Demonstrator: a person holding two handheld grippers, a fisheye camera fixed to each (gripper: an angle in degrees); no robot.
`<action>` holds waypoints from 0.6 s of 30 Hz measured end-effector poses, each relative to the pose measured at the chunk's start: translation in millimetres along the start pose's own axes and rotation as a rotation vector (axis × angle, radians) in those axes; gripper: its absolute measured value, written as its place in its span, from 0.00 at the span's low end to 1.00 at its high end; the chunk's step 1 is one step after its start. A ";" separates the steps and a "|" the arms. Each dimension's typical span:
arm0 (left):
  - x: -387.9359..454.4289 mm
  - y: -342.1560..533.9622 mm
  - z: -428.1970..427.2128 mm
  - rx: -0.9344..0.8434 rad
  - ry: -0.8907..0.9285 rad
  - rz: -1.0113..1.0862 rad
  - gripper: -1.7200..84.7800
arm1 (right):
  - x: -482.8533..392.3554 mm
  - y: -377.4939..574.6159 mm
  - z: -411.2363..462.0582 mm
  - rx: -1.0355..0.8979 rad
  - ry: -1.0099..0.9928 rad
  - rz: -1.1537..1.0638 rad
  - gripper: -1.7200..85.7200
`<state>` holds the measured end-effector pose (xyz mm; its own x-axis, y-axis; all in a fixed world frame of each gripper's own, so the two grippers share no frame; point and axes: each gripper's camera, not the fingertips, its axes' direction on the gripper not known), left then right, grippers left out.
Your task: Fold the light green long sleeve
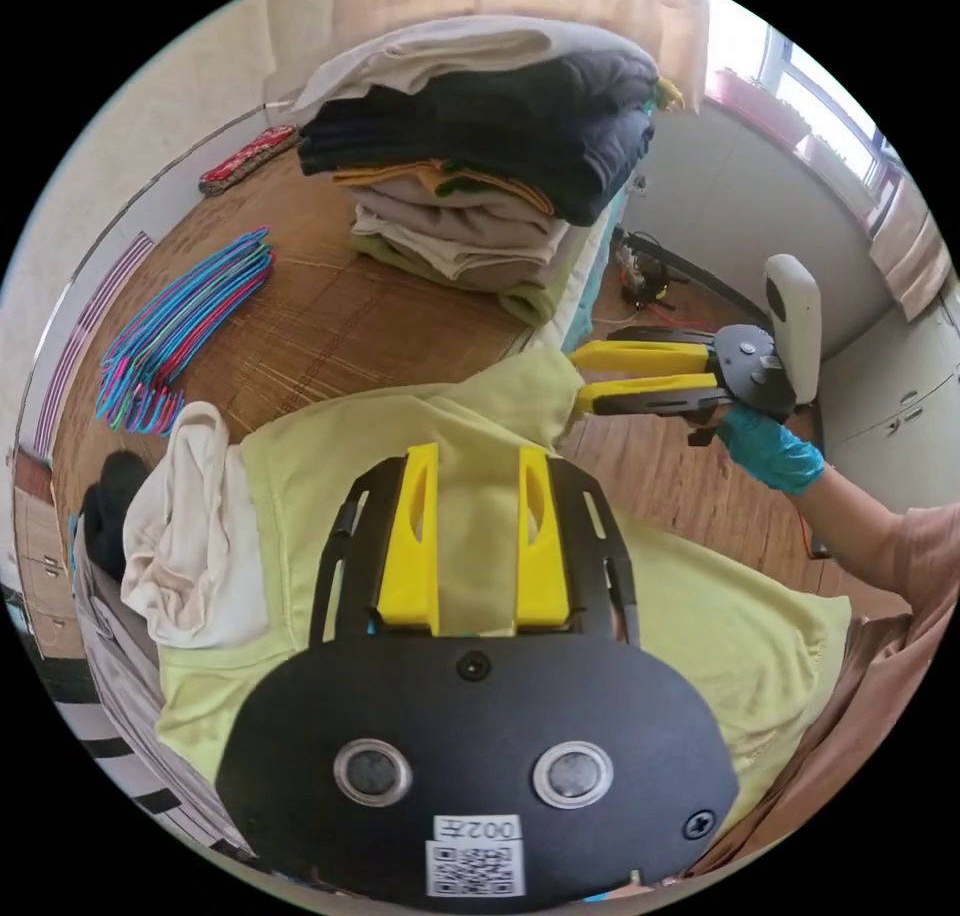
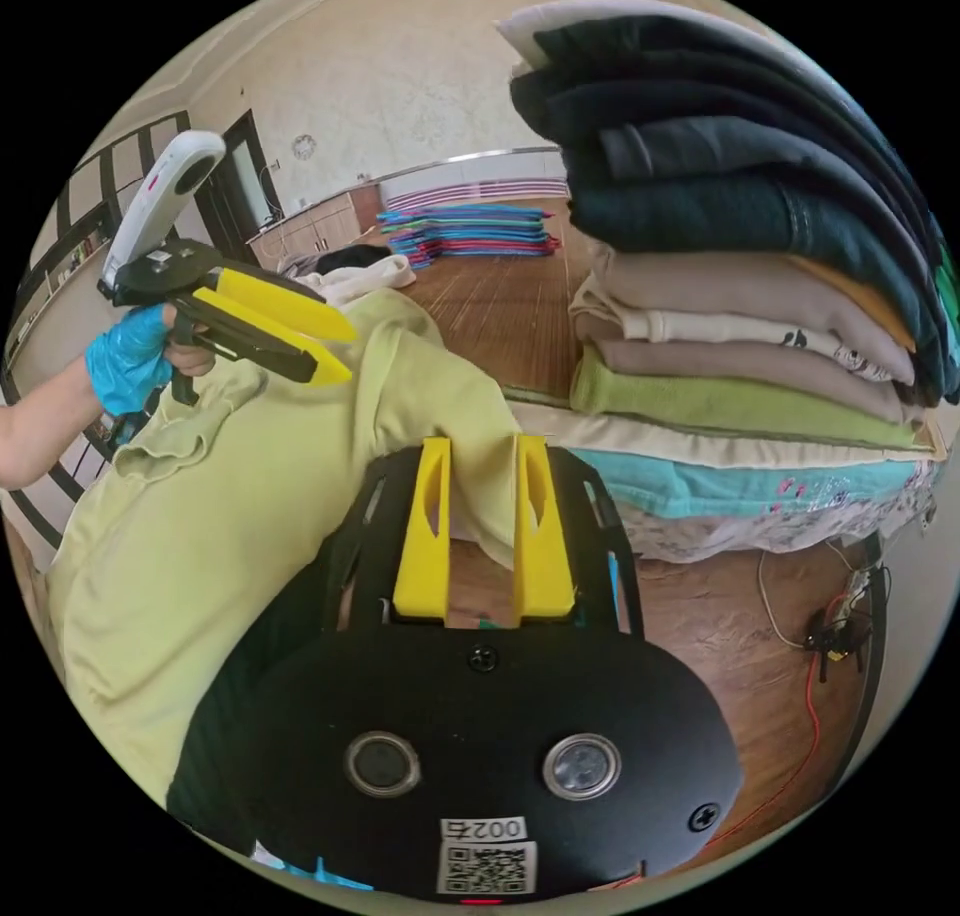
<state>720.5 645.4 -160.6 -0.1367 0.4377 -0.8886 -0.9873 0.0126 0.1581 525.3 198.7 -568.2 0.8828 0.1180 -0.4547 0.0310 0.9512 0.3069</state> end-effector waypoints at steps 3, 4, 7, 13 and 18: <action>6.1 -17.7 12.0 -0.057 -0.039 0.015 0.11 | 9.8 17.6 7.2 -0.029 -0.059 0.027 0.17; 7.1 -20.3 14.0 -0.071 -0.048 0.015 0.10 | 12.4 25.2 11.5 -0.039 -0.072 0.038 0.18; 11.2 -31.0 20.3 -0.112 -0.075 0.013 0.09 | 16.1 42.4 27.8 -0.064 -0.061 0.055 0.20; 19.4 -51.3 18.4 -0.115 -0.085 0.012 0.09 | 20.1 62.9 71.9 -0.135 0.015 0.129 0.21; 23.9 -64.4 17.0 -0.117 -0.077 -0.003 0.09 | 28.3 75.3 90.9 -0.185 0.050 0.270 0.12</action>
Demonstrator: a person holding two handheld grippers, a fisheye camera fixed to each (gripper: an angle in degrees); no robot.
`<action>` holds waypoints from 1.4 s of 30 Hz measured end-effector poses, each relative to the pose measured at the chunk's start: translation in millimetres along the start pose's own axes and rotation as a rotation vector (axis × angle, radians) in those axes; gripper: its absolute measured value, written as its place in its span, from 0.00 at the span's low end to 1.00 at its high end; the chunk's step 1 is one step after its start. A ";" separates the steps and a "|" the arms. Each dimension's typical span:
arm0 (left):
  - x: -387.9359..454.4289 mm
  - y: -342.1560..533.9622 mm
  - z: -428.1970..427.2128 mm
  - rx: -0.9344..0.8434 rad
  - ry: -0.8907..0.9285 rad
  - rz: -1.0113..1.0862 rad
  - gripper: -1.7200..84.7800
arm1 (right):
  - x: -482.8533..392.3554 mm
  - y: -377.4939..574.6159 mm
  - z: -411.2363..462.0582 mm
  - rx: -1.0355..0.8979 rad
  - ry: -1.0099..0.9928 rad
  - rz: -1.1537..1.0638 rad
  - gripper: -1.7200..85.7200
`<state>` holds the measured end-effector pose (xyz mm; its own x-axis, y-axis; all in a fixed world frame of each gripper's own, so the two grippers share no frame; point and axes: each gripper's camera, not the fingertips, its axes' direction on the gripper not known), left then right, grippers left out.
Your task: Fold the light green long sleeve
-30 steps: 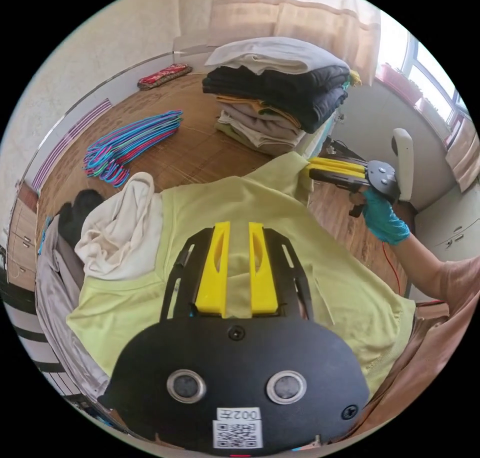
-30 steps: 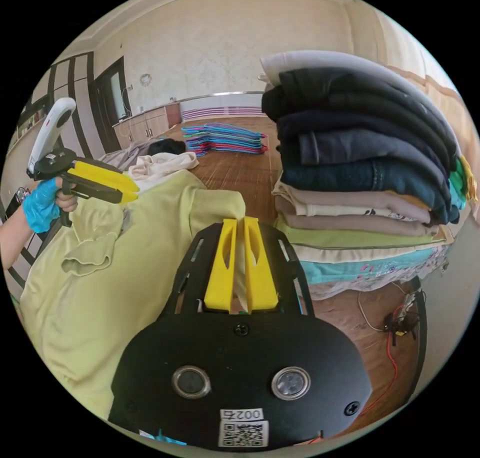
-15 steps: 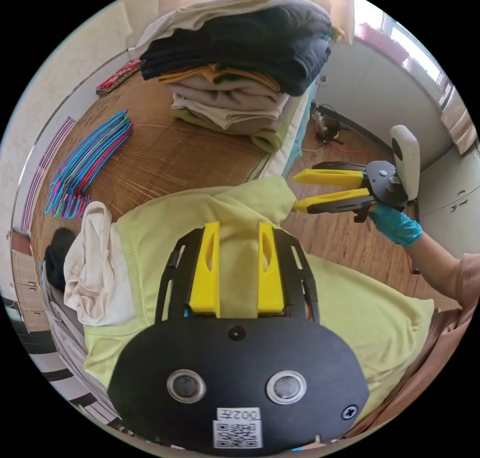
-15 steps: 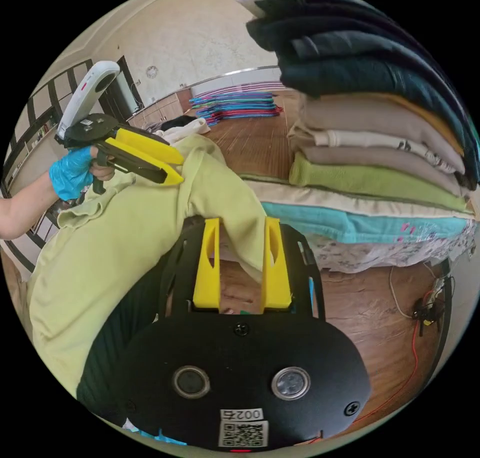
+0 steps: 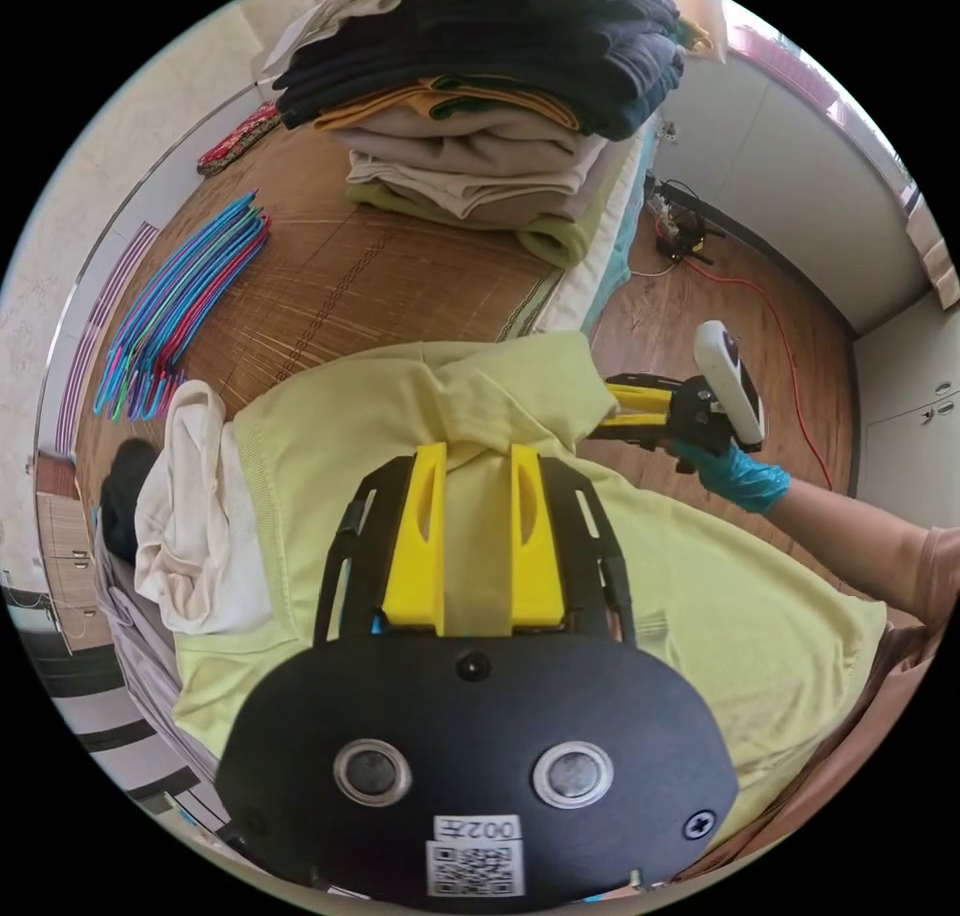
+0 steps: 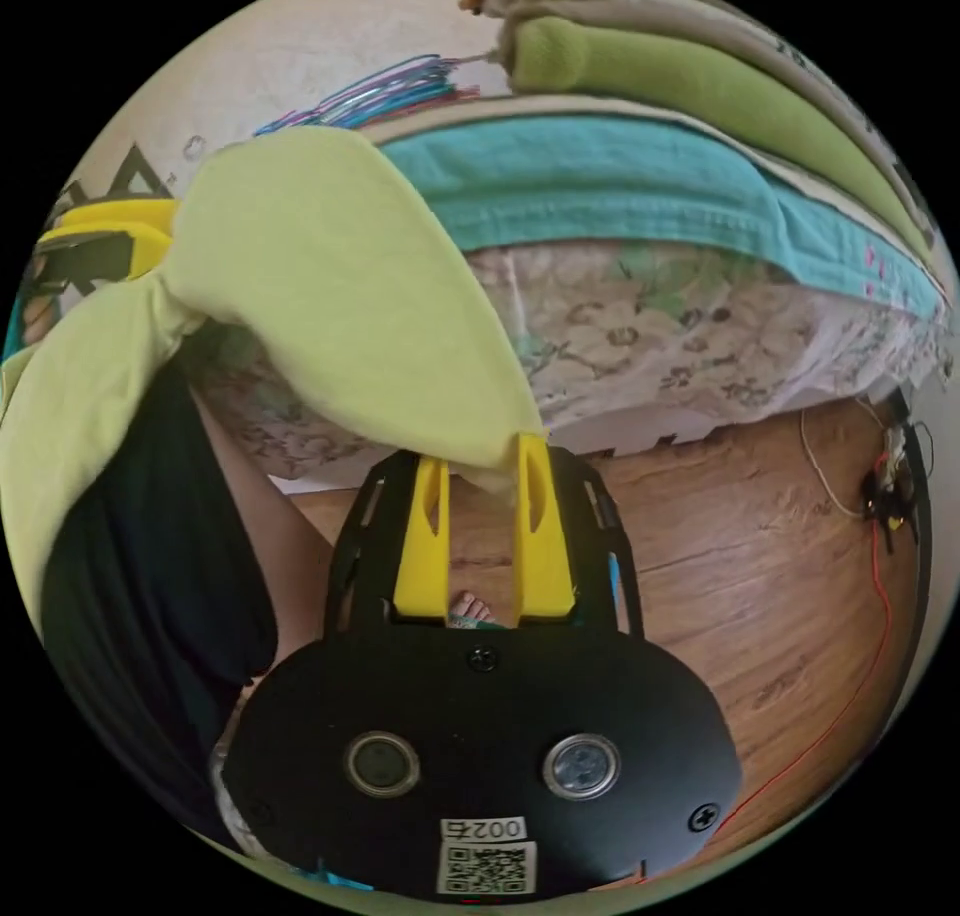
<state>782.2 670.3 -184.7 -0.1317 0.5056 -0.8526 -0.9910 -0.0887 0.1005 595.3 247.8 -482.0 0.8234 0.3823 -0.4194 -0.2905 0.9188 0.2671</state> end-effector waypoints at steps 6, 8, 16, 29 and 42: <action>4.8 -7.2 -4.0 0.001 -0.001 -0.002 0.09 | 18.9 18.1 -31.8 0.075 0.115 0.133 0.04; 6.6 -8.0 -5.6 0.001 -0.005 0.009 0.08 | 25.3 24.7 -61.3 0.149 0.157 0.159 0.03; 5.4 0.3 -11.9 -0.043 -0.045 0.009 0.07 | 9.9 33.4 -175.6 0.452 0.237 0.075 0.02; 10.5 22.5 -87.9 0.296 0.174 0.126 0.17 | -73.0 55.0 -255.1 0.612 -0.084 -0.279 0.02; 46.9 38.3 -94.8 0.312 0.007 0.246 0.03 | -116.1 80.7 -264.5 0.491 -0.143 -0.444 0.12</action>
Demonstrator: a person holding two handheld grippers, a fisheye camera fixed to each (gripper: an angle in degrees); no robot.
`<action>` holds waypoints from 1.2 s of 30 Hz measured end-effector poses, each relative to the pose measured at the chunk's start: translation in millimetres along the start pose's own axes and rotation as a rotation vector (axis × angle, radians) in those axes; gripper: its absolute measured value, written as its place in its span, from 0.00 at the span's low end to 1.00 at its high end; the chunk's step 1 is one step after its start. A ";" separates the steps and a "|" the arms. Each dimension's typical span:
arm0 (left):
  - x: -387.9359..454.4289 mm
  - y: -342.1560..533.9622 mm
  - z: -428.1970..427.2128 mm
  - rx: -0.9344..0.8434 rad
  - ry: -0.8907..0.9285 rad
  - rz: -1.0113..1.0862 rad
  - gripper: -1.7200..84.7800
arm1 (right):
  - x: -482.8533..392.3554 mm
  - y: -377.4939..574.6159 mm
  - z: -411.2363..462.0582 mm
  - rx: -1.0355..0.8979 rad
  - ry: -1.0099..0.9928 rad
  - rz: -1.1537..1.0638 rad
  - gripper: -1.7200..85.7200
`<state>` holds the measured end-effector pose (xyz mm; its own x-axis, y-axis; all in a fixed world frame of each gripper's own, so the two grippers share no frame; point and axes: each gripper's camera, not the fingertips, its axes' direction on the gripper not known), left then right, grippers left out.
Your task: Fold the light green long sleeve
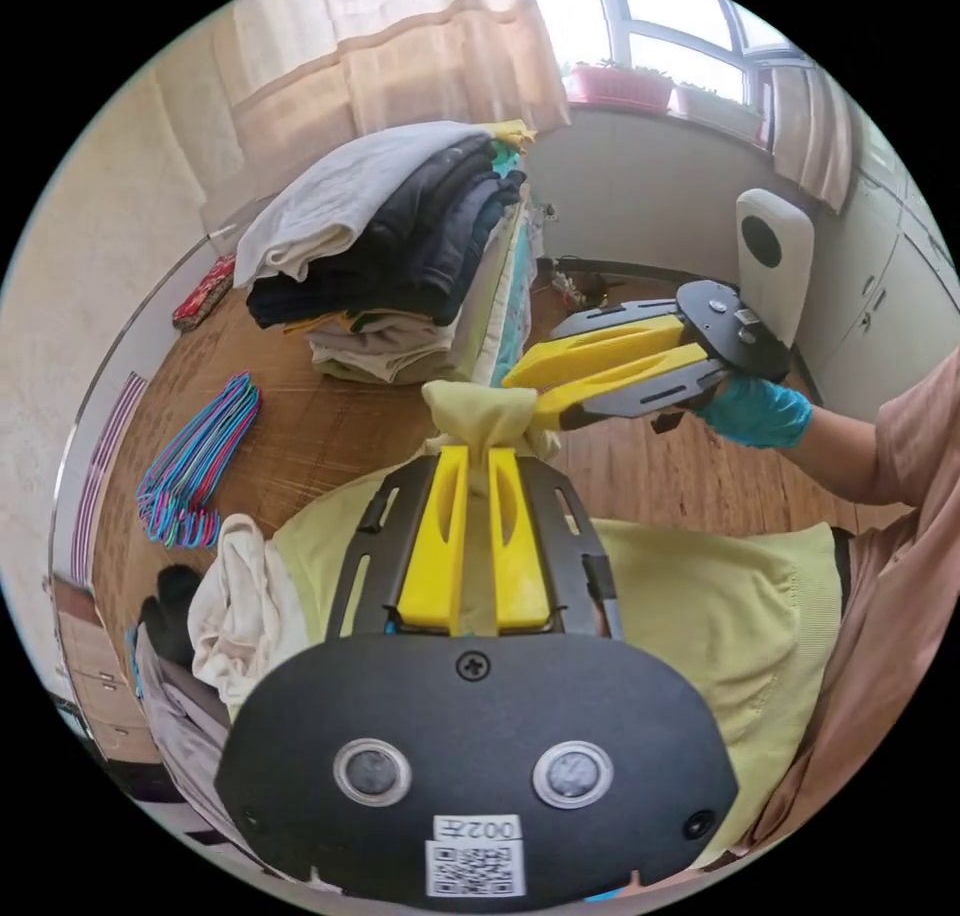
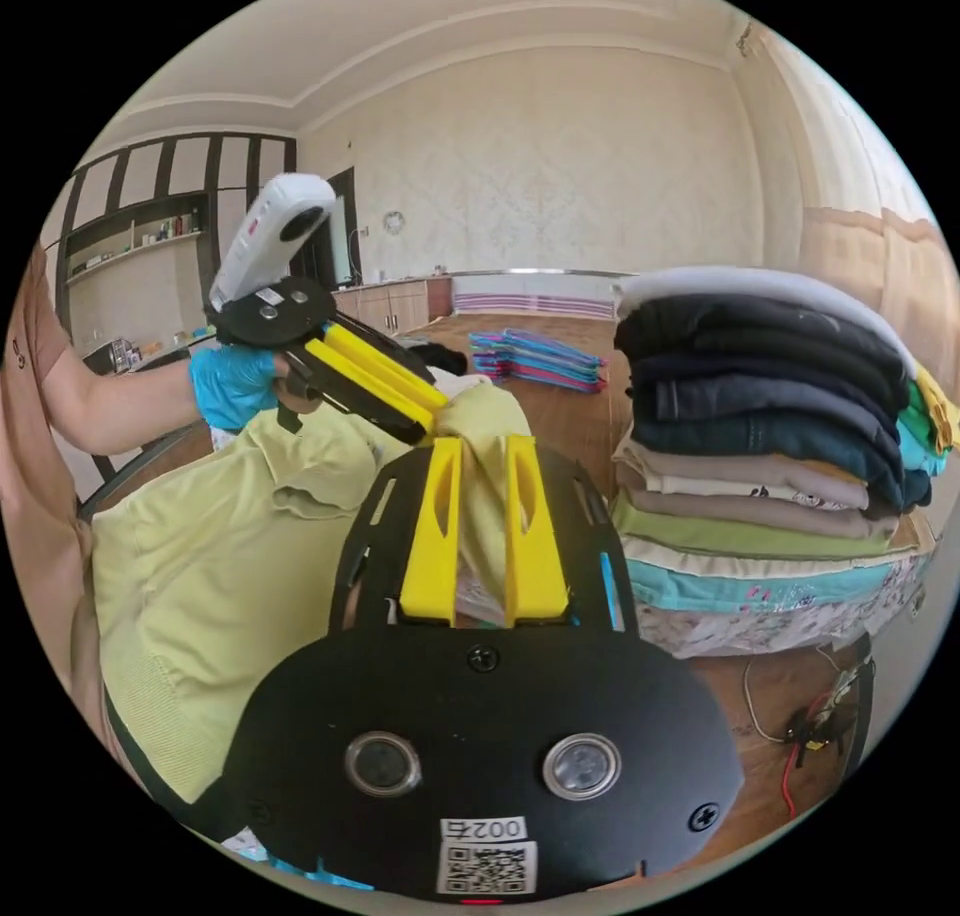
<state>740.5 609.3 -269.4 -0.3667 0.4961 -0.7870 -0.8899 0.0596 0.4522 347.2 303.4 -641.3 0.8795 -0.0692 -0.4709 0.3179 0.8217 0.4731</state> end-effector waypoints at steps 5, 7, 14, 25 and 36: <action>-2.5 15.4 -6.6 0.005 -0.038 -0.076 0.04 | -5.9 19.5 23.9 -0.161 0.035 0.013 0.18; -4.1 20.3 -9.5 0.023 -0.014 -0.086 0.04 | -7.4 25.3 34.0 -0.192 0.012 0.017 0.19; -12.9 27.5 -8.9 0.022 0.076 -0.066 0.03 | 10.0 34.6 48.6 -0.174 0.031 0.232 0.05; -45.5 7.1 5.8 -0.006 0.182 -0.055 0.00 | 35.1 -23.5 -56.2 0.224 0.296 0.172 0.02; -150.8 -38.2 69.6 -0.103 0.073 -0.370 0.05 | 43.5 2.1 -91.8 0.101 0.320 0.134 0.01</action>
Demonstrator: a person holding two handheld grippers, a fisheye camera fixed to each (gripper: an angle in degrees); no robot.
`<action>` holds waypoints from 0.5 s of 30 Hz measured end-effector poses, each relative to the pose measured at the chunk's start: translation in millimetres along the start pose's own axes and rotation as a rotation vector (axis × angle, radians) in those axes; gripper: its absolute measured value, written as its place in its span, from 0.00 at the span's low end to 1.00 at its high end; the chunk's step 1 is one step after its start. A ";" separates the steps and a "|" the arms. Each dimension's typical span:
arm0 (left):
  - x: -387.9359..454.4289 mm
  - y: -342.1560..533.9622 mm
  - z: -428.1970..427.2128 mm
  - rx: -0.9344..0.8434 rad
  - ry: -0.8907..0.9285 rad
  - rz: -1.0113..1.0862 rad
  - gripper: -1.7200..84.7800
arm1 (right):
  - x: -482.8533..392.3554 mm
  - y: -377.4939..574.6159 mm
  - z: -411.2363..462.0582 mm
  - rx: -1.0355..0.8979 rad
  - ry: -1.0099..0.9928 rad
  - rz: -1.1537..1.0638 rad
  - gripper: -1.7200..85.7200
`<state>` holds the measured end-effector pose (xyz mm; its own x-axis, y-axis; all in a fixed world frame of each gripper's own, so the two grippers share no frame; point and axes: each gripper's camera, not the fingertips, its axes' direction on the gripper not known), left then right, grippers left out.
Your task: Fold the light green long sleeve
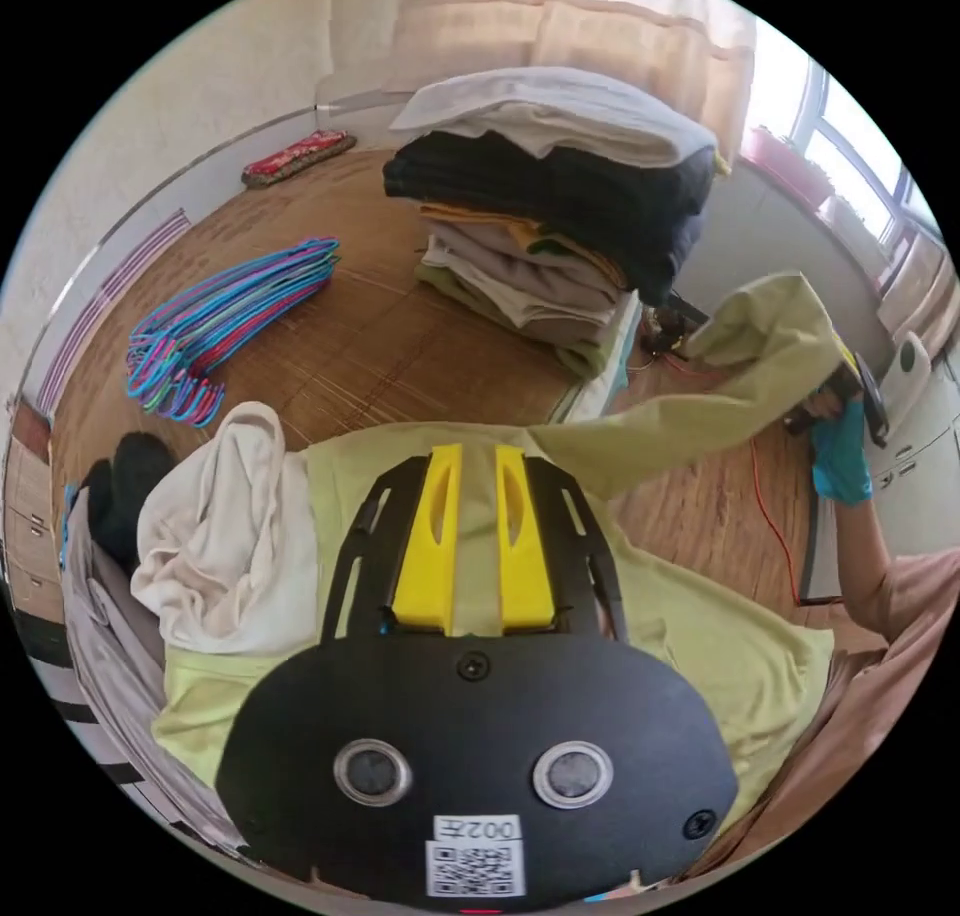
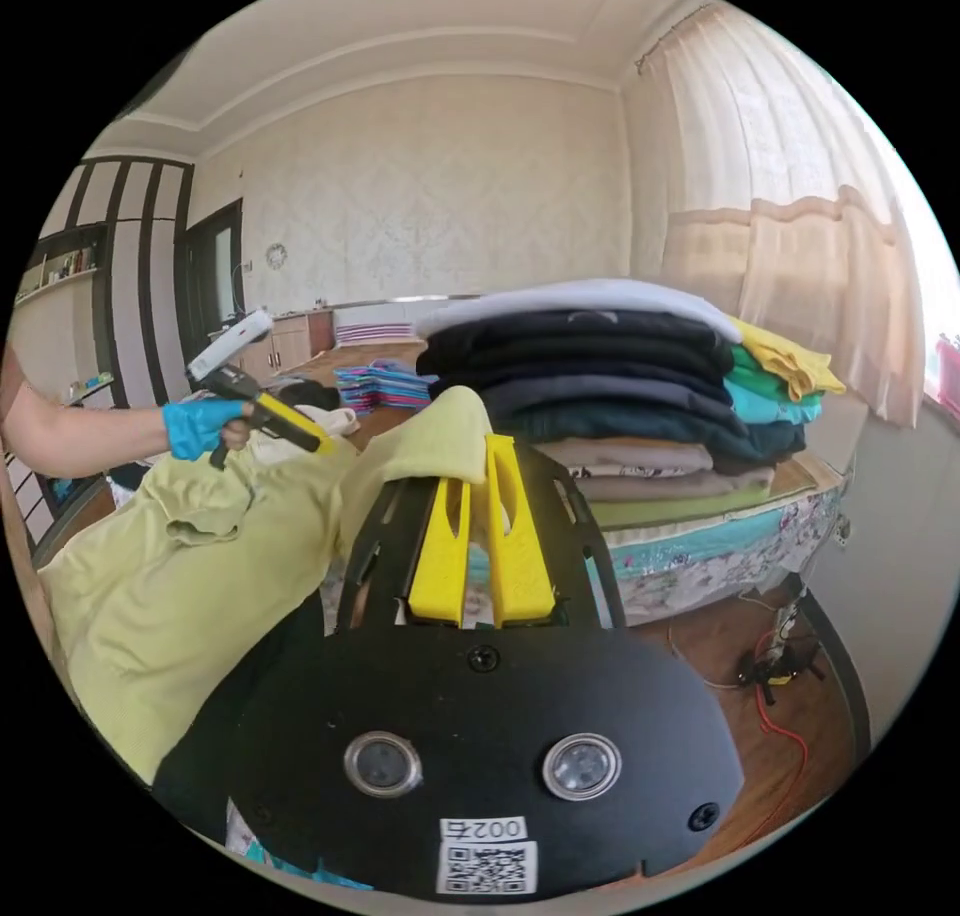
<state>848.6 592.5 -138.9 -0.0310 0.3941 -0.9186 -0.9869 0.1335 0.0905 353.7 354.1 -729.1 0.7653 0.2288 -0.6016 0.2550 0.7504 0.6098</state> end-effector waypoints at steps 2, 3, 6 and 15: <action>-2.3 -16.2 12.9 -0.032 -0.015 0.006 0.06 | 0.5 6.7 -3.4 -0.028 -0.044 0.010 0.01; -2.6 -26.5 21.4 -0.053 -0.017 0.009 0.06 | 0.3 7.9 -4.3 -0.034 -0.056 0.012 0.01; 1.6 -49.8 40.0 -0.092 -0.014 0.040 0.08 | -2.7 12.7 -8.3 -0.061 -0.091 0.003 0.01; 11.0 -80.2 73.4 -0.230 -0.082 0.059 0.09 | 2.0 11.4 -18.2 -0.125 -0.024 -0.030 0.01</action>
<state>939.0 652.9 -127.9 -0.0856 0.4688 -0.8792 -0.9942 -0.0983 0.0444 347.3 374.4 -732.7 0.7725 0.1914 -0.6055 0.2035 0.8286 0.5215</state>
